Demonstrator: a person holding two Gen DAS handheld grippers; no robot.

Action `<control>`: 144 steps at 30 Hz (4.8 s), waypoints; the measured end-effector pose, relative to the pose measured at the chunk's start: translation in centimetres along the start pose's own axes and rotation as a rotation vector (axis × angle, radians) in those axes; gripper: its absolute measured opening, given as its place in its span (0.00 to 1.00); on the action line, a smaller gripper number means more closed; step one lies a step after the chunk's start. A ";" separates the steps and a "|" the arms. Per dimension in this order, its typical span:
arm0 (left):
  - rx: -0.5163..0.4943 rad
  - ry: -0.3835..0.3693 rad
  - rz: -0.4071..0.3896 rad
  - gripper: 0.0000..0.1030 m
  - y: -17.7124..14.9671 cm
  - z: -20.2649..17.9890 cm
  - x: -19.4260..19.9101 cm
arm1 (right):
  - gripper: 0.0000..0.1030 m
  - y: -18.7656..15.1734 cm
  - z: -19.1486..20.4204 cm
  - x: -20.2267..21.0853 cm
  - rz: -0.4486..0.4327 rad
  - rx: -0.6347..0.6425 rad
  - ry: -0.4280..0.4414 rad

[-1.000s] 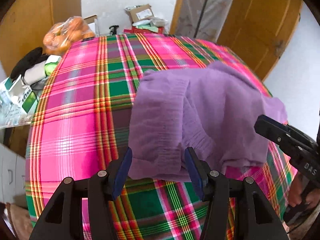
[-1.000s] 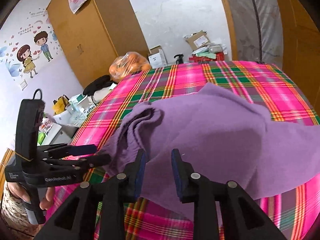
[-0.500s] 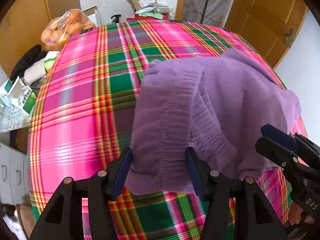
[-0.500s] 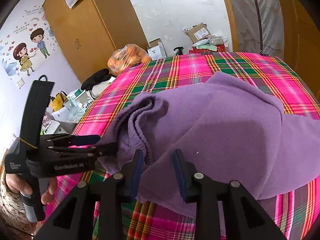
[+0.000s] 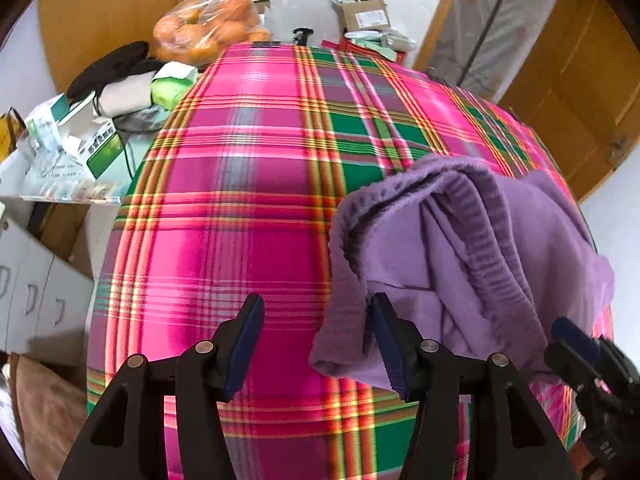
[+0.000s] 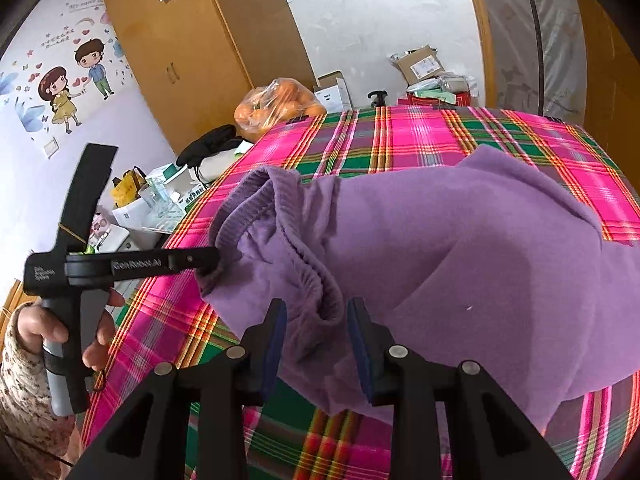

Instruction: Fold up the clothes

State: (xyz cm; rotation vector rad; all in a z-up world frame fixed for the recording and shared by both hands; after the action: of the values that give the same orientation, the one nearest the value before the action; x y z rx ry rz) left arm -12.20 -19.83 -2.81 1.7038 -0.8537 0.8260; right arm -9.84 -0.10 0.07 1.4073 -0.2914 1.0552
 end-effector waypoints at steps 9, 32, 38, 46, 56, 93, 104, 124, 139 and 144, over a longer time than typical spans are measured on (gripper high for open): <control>0.064 -0.014 -0.016 0.56 -0.6 1.6 1.6 | 0.43 -0.6 1.0 -1.7 0.039 0.025 -0.046; -0.237 -0.276 -0.039 0.56 -4.1 -7.2 2.7 | 0.12 4.0 2.3 -1.0 0.015 -0.063 0.180; -0.257 -0.305 -0.048 0.56 -4.2 -8.8 2.3 | 0.12 5.3 3.7 -0.5 0.008 -0.095 0.278; -0.190 -0.277 -0.043 0.56 -3.2 -8.6 1.3 | 0.12 5.2 3.9 -0.6 0.016 -0.112 0.316; -0.090 -0.284 -0.005 0.34 -3.1 -7.7 -0.1 | 0.13 4.5 3.0 -1.2 0.036 -0.142 0.329; 0.100 -0.294 -0.305 0.03 4.8 -4.1 7.2 | 0.45 -1.9 -0.6 0.7 -0.046 0.309 -0.219; 0.124 -0.300 -0.372 0.03 6.6 -3.7 9.1 | 0.45 -1.0 -6.9 2.1 -0.112 0.110 -0.471; 0.080 -0.321 -0.534 0.03 7.3 -5.7 14.9 | 0.06 4.3 -8.4 11.5 -0.415 0.037 -0.538; 0.045 -0.299 -0.628 0.03 7.7 -6.4 18.9 | 0.04 8.4 -7.5 14.1 -0.490 0.080 -0.523; 0.071 -0.243 -0.546 0.04 8.8 -5.0 15.0 | 0.04 9.0 -9.2 9.2 -0.357 0.087 -0.493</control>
State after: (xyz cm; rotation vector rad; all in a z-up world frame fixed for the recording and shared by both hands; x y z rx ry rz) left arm -12.56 -19.38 15.23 1.9970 -0.4741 0.2850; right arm -15.22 10.39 10.67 1.7145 -0.3360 0.4249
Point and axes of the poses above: each gripper's, at about its wrist camera, not at the fingertips, and x roughly against the way its jaws point, z to its left, y to its top, the point moved 6 cm from there along -x, roughly the way its jaws point, and after that the axes turned 5 degrees about -y, right-handed, at the moved point
